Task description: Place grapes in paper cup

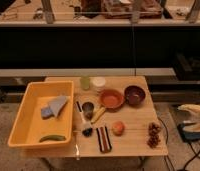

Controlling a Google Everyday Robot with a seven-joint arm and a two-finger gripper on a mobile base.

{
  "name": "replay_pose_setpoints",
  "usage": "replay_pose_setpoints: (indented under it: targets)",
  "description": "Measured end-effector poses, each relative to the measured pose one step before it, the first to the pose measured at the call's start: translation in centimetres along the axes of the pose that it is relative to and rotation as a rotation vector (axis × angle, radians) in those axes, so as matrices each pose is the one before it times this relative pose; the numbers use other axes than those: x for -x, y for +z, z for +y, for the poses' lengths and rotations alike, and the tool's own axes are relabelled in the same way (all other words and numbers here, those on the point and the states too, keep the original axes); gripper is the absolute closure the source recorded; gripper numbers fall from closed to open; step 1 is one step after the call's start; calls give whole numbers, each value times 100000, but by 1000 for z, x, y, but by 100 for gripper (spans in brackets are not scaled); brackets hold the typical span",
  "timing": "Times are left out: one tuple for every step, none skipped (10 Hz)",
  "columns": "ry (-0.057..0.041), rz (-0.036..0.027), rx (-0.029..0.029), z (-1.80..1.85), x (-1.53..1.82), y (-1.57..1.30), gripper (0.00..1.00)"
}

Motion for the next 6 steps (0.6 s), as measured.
replay_pose_setpoints:
  targets:
    - [-2065,498,6645,-459,268,388,35]
    - [-4183,-272,5938,-282,549,665,35]
    - [-4742,327,5968,-455,653,691,35]
    - [-7407,-178,10920,-717,1389,1738,35]
    - [-4394,-149,6571,-922,921,1301,35]
    - [-3140,-146,5681,-682,874,1367,35]
